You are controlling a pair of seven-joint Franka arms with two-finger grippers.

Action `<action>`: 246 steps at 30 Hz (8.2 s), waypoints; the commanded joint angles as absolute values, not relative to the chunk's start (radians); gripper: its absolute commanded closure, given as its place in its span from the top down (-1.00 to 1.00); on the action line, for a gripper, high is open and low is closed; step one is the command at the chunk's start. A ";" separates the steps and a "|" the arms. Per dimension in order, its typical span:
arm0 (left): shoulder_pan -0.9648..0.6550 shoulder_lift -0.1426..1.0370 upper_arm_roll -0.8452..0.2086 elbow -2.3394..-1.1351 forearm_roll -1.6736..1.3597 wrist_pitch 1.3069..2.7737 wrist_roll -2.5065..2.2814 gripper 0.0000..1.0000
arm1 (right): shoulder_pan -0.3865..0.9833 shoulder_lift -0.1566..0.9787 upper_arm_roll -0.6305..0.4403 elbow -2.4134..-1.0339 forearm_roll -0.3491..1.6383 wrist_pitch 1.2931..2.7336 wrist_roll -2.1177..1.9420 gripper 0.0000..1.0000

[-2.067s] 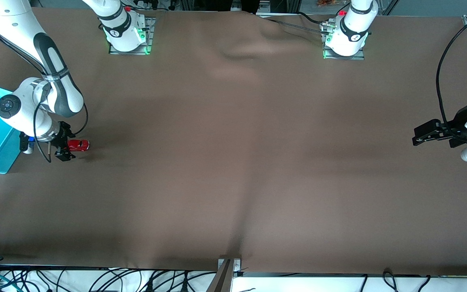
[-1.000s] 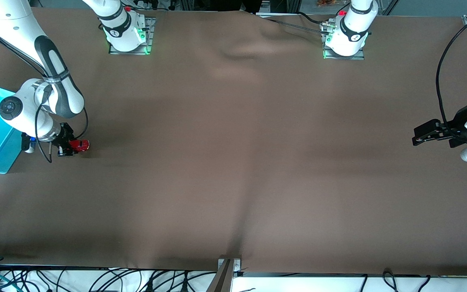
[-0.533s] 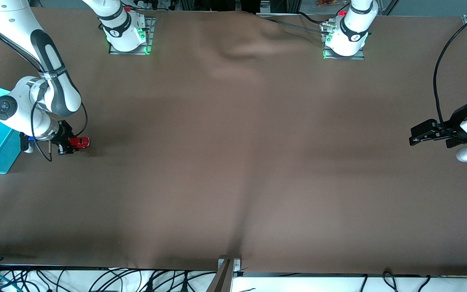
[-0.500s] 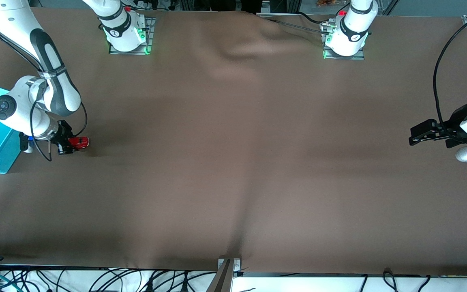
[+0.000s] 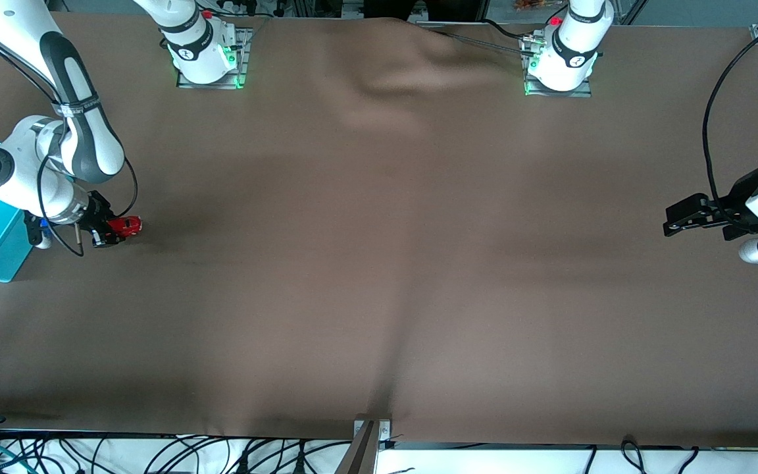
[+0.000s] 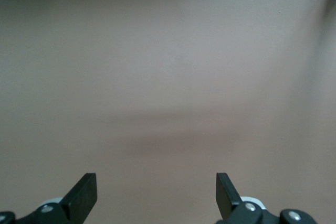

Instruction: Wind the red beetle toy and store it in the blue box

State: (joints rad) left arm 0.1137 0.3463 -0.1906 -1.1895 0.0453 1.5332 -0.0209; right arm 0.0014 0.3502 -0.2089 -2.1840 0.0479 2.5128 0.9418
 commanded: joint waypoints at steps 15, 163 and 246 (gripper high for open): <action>0.114 0.344 -0.189 -1.189 0.051 1.536 0.000 1.00 | -0.003 0.261 -0.209 -2.191 -0.052 2.376 0.715 -1.00; 0.104 0.345 -0.186 -1.200 0.006 1.534 -0.002 1.00 | -0.426 0.634 -0.454 -1.805 0.152 2.347 -0.808 -0.02; 0.104 0.351 -0.187 -1.198 0.006 1.534 -0.003 1.00 | -0.370 0.368 -0.373 -1.766 0.114 1.939 -0.762 1.00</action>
